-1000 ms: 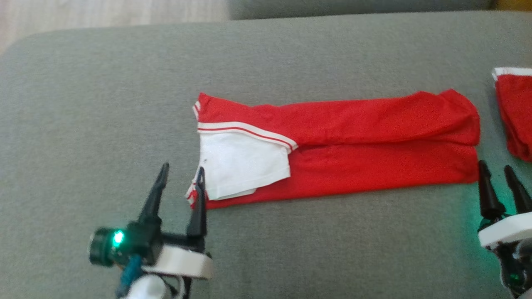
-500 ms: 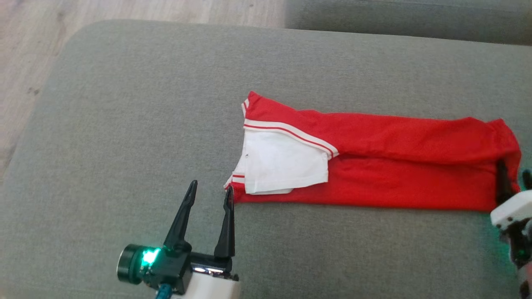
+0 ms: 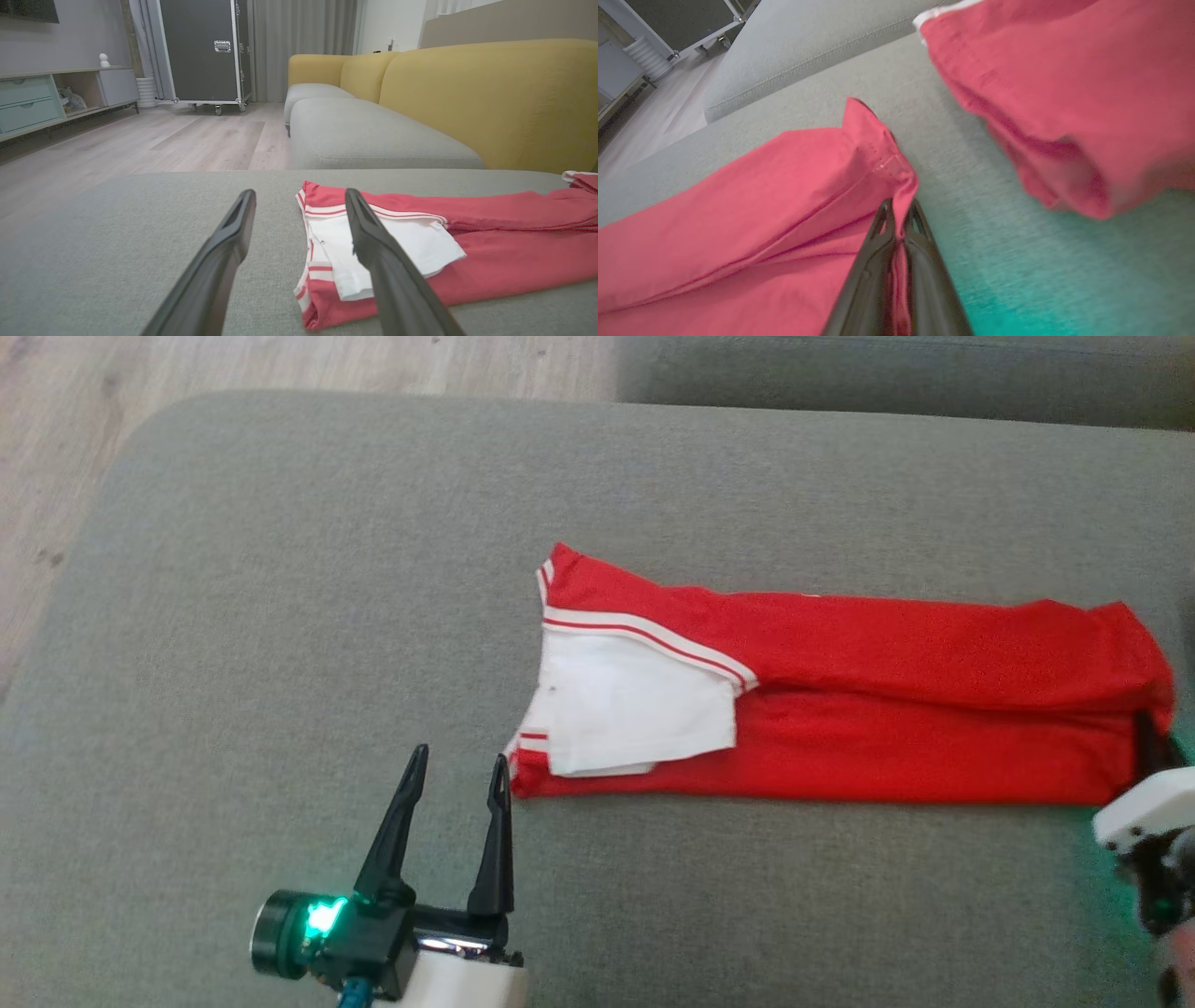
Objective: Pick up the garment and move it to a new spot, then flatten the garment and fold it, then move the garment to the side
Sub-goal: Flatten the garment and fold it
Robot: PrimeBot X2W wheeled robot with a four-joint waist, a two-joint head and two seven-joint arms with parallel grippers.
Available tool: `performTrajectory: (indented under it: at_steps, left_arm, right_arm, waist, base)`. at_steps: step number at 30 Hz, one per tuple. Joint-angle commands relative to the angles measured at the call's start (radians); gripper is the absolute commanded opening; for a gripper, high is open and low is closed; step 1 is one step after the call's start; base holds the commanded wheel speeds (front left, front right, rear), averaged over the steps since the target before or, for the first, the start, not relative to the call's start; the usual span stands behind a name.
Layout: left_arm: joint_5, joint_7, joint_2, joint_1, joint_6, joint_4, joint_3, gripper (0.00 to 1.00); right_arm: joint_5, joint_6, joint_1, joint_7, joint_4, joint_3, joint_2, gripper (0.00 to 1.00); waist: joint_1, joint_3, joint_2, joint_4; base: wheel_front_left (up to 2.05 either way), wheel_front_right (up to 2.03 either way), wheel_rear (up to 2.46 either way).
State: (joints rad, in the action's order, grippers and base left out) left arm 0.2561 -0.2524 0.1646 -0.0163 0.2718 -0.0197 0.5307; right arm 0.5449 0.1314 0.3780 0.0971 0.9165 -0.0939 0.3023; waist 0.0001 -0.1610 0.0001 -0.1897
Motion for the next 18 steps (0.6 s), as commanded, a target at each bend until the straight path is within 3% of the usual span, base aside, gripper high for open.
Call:
performTrajectory:
  at_steps: [1,5,9,18]
  left_arm:
    - [-0.014,-0.009,-0.011,-0.010,-0.013,0.025,-0.050,1.00]
    - [-0.031,-0.009,-0.020,0.002,-0.032,0.022,-0.071,1.00]
    - [-0.043,-0.009,-0.030,0.015,-0.050,0.016,-0.085,1.00]
    - [-0.063,-0.009,-0.054,0.025,-0.092,-0.003,-0.099,1.00]
  right_arm:
    - [-0.013,-0.001,-0.007,0.008,-0.042,0.005,0.062,0.00]
    - [-0.022,-0.001,-0.007,-0.014,-0.110,-0.004,0.106,0.00]
    - [-0.014,-0.001,-0.013,-0.046,-0.256,0.007,0.106,0.00]
    - [-0.042,-0.001,-0.053,-0.175,-0.670,0.088,-0.043,0.00]
  waist:
    - [-0.0001,0.013,-0.0001,0.018]
    - [-0.0001,0.027,-0.0001,0.038]
    - [-0.0001,0.039,-0.0001,0.047]
    - [-0.0001,0.054,-0.0001,0.011]
  base:
    - [0.00,0.00,0.00]
    - [0.00,0.00,0.00]
    - [0.00,0.00,0.00]
    - [0.00,0.00,0.00]
